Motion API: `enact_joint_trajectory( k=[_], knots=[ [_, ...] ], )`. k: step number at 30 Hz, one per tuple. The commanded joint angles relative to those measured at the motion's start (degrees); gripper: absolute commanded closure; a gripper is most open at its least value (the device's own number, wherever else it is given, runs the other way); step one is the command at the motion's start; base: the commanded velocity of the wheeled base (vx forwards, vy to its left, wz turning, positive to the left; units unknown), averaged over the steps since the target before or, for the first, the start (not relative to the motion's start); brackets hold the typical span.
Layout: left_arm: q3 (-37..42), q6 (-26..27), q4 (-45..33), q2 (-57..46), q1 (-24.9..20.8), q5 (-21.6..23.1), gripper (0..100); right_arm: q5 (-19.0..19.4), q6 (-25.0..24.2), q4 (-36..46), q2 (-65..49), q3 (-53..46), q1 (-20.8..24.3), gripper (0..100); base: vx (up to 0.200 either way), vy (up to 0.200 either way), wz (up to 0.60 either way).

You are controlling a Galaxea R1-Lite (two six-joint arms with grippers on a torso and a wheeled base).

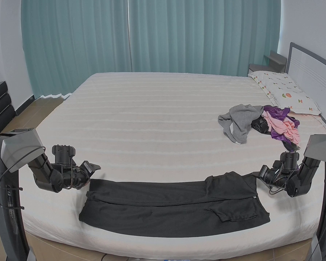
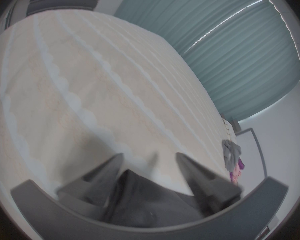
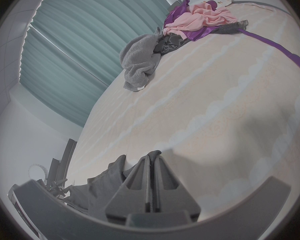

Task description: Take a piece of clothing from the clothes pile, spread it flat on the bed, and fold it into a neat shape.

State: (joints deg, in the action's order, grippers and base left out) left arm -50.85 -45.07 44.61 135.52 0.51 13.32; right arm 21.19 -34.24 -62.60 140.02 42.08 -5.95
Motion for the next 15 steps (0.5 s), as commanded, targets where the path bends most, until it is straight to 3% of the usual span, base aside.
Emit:
enact_joint_trajectory(
  k=[1, 6, 11, 15],
  knots=[
    [-0.2, 0.2, -3.5, -3.5, 1.8, 6.2, 0, 0.1, -0.5, 0.0, 0.2, -0.3, 0.1, 100, 0.000, 0.000, 0.00],
    [-0.9, 0.6, -6.9, -5.4, 3.8, 14.8, 0, 0.1, -0.8, 0.0, 0.1, -0.4, 0.3, 100, 0.000, 0.000, 0.00],
    [-0.5, 7.6, -8.5, -4.8, 3.4, 15.0, 0, 0.1, -0.8, 0.0, 0.0, -0.6, 0.3, 100, 0.000, 0.000, 0.00],
    [-0.4, 8.7, -8.3, -4.7, 3.2, 14.6, 0, 0.1, -0.8, 0.0, 0.0, -0.7, 0.3, 100, 0.000, 0.000, 0.00]
  ],
)
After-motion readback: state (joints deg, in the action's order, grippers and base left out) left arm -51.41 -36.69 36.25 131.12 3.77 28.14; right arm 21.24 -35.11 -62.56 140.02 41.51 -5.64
